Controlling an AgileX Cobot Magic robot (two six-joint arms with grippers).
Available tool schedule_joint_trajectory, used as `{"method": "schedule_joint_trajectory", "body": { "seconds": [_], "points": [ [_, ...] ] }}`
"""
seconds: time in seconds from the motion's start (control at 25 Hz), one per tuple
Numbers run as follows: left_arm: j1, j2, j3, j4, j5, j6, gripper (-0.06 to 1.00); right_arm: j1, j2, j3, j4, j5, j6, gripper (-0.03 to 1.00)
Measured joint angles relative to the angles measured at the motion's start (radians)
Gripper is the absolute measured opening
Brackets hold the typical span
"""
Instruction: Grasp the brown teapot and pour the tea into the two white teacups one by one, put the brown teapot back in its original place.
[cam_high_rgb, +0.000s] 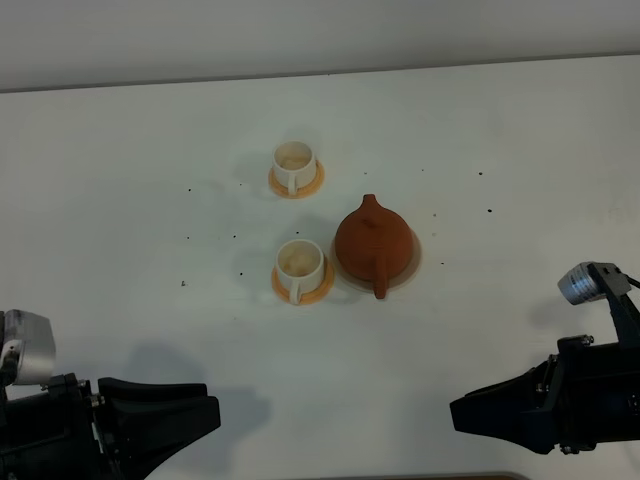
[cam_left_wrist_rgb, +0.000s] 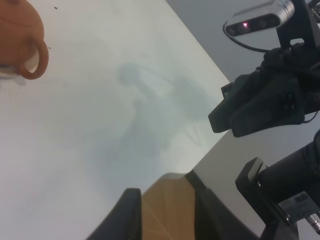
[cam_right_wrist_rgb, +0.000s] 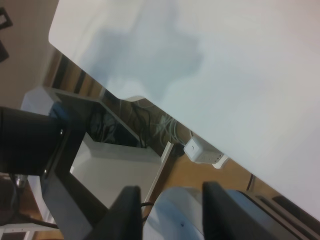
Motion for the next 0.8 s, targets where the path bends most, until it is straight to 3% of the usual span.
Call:
{"method": "schedule_joint_trajectory", "body": {
  "seconds": [0.8],
  "points": [
    [0.0, 0.0, 0.0, 0.0, 0.0, 0.0, 0.26, 0.0, 0.0, 0.0, 0.0, 0.002, -0.001, 0.28]
  ]
}}
